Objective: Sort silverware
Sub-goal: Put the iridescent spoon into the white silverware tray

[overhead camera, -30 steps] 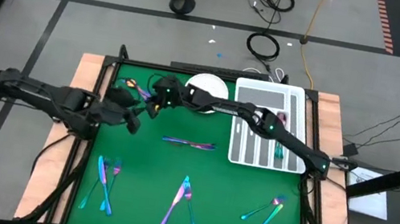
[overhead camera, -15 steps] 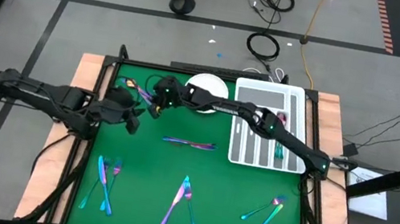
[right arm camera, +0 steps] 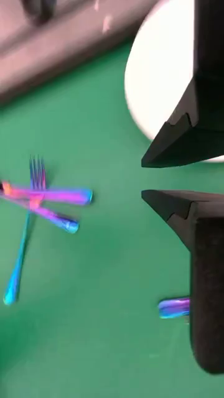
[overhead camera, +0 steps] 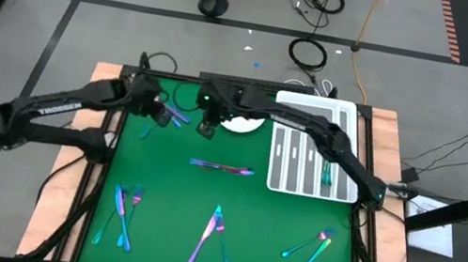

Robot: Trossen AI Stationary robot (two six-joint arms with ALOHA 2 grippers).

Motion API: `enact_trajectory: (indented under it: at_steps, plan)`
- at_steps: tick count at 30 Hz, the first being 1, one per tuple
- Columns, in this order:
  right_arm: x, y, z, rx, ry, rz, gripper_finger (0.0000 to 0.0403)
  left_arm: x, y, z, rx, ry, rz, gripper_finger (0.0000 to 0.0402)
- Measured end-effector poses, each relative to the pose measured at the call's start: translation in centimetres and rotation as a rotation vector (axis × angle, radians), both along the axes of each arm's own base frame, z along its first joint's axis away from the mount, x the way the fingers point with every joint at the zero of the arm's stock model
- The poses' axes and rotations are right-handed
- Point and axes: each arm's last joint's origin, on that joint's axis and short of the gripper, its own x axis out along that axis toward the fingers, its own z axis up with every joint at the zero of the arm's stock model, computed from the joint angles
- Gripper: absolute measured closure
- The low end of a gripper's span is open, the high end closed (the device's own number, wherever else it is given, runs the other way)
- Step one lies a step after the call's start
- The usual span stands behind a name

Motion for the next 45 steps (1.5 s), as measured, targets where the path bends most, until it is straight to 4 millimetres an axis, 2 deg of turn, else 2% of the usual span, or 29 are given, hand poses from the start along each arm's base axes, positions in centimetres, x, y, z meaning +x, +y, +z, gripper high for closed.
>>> enact_trajectory:
  at_steps: [4,8,11,13,15,17,20,25,30,36,45]
  plan:
    - [-2.8,2.7,4.3,-0.096,0.032,-0.039,0.0344,-0.3,2.1,-1.1,-0.090,0.030,-0.055,0.0252]
    - [-5.4,7.2,5.9,-0.154,0.016,-0.014,0.0344,0.1,3.9,-1.1,-0.083,0.108,-0.159,0.0252]
    - [-8.6,10.0,7.1,-0.186,-0.066,-0.029,0.0344,0.9,5.0,-0.5,-0.079,0.205,-0.310,0.0252]
    - [-11.0,11.4,6.7,-0.179,-0.125,-0.049,0.0344,1.6,5.7,-0.1,-0.066,0.274,-0.436,0.0252]
    - [-12.8,12.8,5.4,-0.141,-0.195,-0.041,0.0344,2.1,6.3,-0.1,-0.056,0.348,-0.588,0.0252]
    - [-14.3,14.0,3.7,-0.095,-0.254,0.011,0.0344,2.7,6.9,-0.5,-0.032,0.403,-0.729,0.0252]
    - [-15.9,14.8,2.2,-0.062,-0.383,0.045,0.0344,3.4,7.5,-1.7,-0.026,0.482,-0.915,0.0252]
    - [-16.6,14.9,-0.4,-0.087,-0.479,0.068,0.0344,3.8,8.1,-4.1,-0.072,0.641,-1.146,0.0252]
    - [-16.7,14.7,-0.3,-0.086,-0.491,0.052,0.0344,4.2,8.8,-6.1,-0.110,0.764,-1.273,0.0252]
    - [-17.1,15.9,-1.3,-0.047,-0.416,0.064,0.0344,4.6,9.5,-8.0,-0.157,0.883,-1.222,0.0252]
    - [-17.5,17.3,-1.8,-0.046,-0.361,0.107,0.0344,5.2,9.8,-8.2,-0.101,0.906,-1.201,0.0252]
